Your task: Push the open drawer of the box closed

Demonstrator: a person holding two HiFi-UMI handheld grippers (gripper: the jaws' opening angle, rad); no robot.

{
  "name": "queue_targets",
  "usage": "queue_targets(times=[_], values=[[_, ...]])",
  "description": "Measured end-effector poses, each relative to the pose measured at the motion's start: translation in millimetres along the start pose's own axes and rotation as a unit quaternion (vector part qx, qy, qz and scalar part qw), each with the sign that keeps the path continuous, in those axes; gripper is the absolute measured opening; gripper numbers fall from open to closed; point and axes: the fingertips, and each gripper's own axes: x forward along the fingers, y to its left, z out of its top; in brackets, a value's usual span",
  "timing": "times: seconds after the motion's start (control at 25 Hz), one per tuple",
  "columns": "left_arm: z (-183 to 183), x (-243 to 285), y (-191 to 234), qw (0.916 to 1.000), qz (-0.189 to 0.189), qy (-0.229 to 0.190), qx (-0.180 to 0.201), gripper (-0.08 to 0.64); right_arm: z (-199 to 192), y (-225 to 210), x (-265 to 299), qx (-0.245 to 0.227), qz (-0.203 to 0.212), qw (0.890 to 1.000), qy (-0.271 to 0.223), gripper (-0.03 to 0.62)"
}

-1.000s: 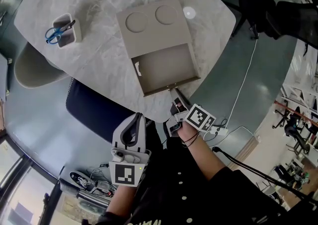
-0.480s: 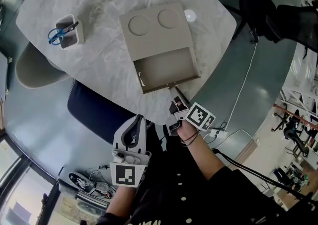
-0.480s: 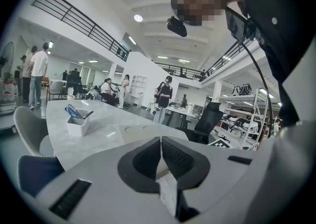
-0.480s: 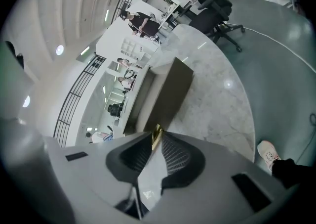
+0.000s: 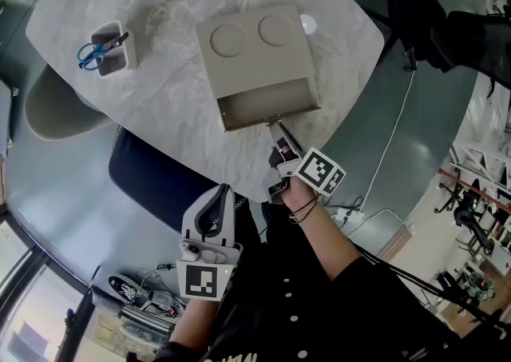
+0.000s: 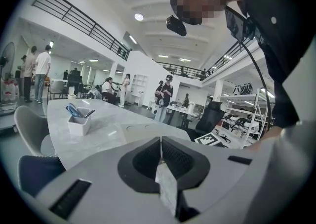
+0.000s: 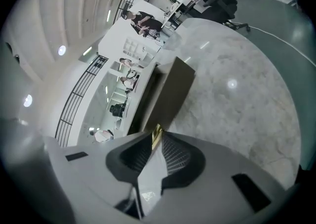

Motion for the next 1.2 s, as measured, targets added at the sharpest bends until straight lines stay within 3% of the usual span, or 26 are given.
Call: queue_targets(times=[1.2], values=[[-9.7,32.5,26.3,0.9994,0.005,0.026,-0.021,0.018,35.0,26.8,62.7,0.015,0.024,1.000,-0.012,0.052]])
